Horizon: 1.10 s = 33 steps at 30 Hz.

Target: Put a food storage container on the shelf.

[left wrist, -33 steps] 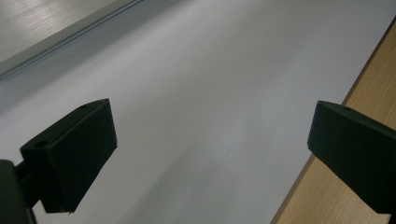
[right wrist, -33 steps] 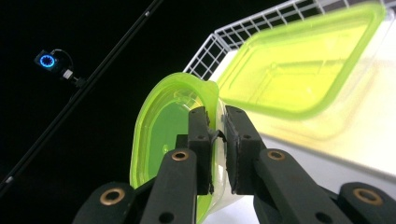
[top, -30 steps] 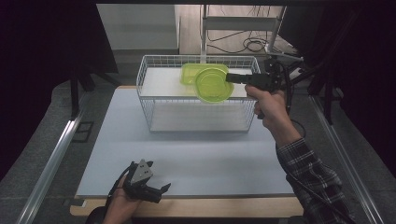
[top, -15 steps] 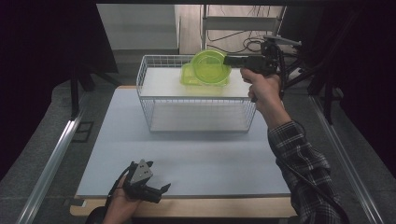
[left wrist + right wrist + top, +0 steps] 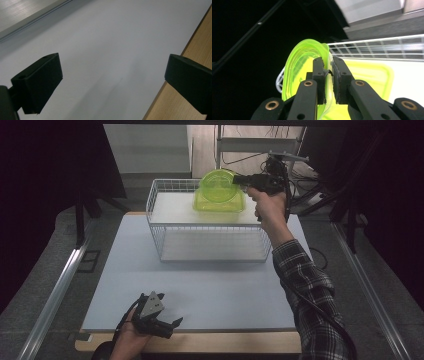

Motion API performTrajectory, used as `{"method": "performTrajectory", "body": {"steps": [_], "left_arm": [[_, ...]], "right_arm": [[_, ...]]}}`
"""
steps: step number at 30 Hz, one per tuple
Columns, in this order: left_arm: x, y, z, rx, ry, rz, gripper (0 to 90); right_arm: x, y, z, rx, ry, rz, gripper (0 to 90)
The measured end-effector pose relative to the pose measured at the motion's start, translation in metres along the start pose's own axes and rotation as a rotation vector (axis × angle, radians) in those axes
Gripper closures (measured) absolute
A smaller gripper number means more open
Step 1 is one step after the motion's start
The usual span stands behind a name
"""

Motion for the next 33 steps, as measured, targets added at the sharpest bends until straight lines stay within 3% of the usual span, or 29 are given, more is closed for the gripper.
{"method": "performTrajectory", "body": {"steps": [2, 6, 15, 20, 24, 33], "left_arm": [[0.000, 0.000, 0.000, 0.003, 0.002, 0.000, 1.3], [0.001, -0.001, -0.001, 0.013, 0.009, 0.000, 1.3], [0.001, -0.002, -0.001, 0.018, 0.012, -0.001, 1.3], [0.001, -0.002, -0.001, 0.021, 0.014, -0.002, 1.3], [0.002, -0.002, -0.001, 0.023, 0.016, -0.002, 1.3], [0.002, -0.003, -0.002, 0.029, 0.022, -0.001, 1.3]], "right_arm": [[0.002, -0.003, 0.001, 0.024, -0.006, 0.006, 81.0], [0.004, -0.004, 0.001, 0.027, -0.012, -0.008, 79.8], [0.009, -0.008, 0.000, -0.082, 0.012, -0.148, 70.8], [0.012, -0.008, -0.002, -0.113, 0.014, -0.169, 66.8], [0.011, -0.006, -0.002, -0.140, 0.009, -0.177, 50.5], [0.006, 0.008, -0.013, -0.220, 0.040, -0.111, 23.2]]}}
Point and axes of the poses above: each handheld gripper's, and its own axes: x roughly forward along the jaws, z roughly out of its top, y roughly to its left, the point moved 7 cm from there along x, roughly forward along the jaws, and after that the axes turned 3 degrees about -x, right-handed, at the moved point
